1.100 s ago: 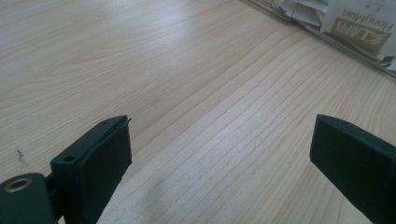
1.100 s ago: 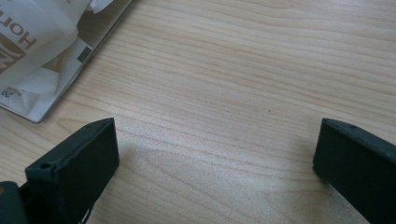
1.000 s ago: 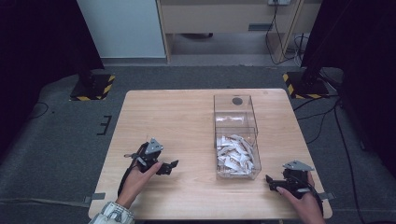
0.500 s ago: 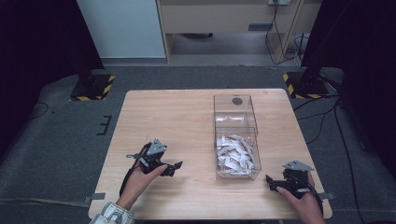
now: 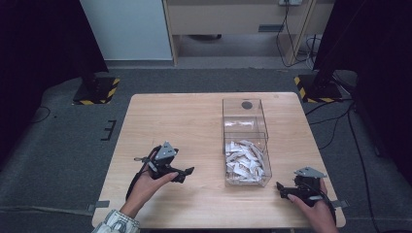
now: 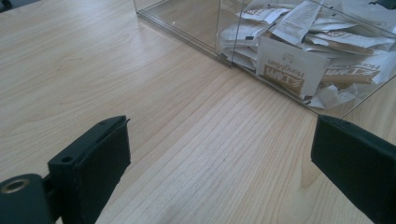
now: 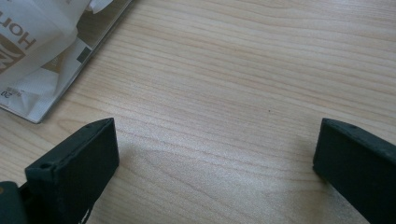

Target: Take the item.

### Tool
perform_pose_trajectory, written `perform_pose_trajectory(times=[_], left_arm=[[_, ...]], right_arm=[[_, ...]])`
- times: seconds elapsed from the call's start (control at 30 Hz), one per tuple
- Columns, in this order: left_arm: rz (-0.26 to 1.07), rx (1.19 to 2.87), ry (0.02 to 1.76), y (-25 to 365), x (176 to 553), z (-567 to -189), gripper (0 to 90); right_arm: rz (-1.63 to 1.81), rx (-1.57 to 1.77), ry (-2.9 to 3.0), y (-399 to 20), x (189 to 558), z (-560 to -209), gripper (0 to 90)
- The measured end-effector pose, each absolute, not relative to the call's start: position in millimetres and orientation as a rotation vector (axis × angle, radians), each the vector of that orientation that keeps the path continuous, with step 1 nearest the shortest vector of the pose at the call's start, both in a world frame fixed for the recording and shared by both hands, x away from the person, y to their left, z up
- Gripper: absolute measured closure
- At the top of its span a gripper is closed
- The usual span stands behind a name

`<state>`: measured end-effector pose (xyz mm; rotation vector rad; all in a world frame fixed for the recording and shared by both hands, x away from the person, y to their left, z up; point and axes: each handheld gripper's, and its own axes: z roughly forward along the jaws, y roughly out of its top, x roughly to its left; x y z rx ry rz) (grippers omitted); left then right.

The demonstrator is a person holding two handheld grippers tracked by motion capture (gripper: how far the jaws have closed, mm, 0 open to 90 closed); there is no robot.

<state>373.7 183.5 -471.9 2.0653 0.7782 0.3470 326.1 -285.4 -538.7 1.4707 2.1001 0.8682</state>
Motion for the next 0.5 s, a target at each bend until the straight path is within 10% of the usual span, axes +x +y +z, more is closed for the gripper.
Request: perform_pose_trajectory(times=[0.5], left_arm=[[0.307, 2.082, 0.667, 163.6, 390.7, -453.3, 4.4]], right_arm=[[0.868, 1.471, 2.099, -285.3, 326.1, -538.7, 0.5]])
